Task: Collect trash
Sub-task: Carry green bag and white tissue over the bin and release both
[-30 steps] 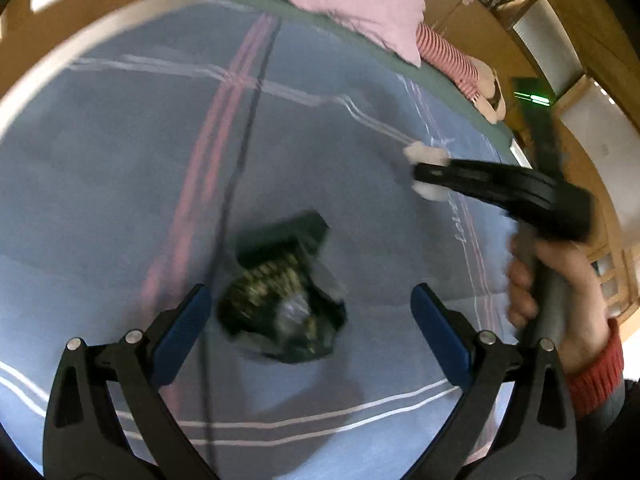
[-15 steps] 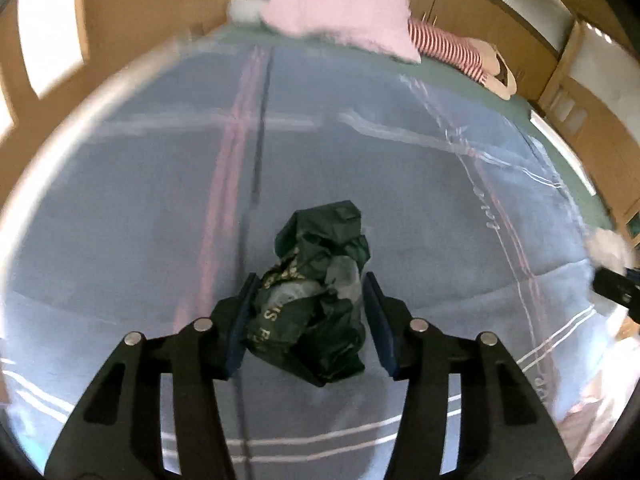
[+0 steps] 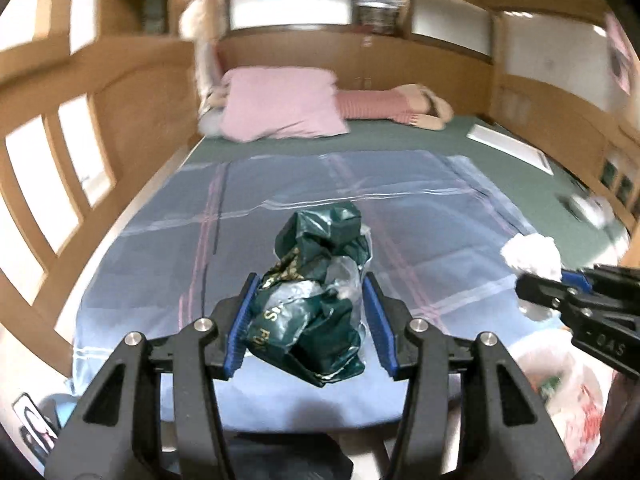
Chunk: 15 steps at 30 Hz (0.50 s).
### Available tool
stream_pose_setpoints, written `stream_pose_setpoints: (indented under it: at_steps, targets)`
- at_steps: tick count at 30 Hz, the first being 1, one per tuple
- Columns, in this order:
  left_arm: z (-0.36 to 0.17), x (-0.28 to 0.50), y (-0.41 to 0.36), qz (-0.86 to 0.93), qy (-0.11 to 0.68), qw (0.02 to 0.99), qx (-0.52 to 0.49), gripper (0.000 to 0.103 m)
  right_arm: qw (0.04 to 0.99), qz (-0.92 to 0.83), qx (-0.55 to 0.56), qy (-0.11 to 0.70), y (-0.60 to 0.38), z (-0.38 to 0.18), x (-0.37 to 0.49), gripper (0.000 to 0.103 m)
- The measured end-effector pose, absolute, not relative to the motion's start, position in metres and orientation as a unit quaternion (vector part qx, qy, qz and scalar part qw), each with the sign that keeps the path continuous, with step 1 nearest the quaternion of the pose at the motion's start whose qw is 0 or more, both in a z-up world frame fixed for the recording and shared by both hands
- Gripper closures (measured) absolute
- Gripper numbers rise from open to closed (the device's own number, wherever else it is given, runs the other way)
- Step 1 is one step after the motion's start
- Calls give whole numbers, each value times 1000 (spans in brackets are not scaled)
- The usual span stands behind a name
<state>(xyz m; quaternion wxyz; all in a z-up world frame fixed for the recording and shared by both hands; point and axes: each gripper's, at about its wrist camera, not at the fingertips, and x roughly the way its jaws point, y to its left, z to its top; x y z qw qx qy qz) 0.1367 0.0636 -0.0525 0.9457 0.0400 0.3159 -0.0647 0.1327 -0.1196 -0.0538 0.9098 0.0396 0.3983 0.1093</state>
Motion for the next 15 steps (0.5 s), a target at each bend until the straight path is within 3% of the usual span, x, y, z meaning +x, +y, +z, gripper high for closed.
stream_pose_setpoints:
  at_steps: [15]
  targets:
    - [-52, 10, -63, -173, 298, 936, 75, 51, 931, 29, 80, 356, -222, -34, -10, 81]
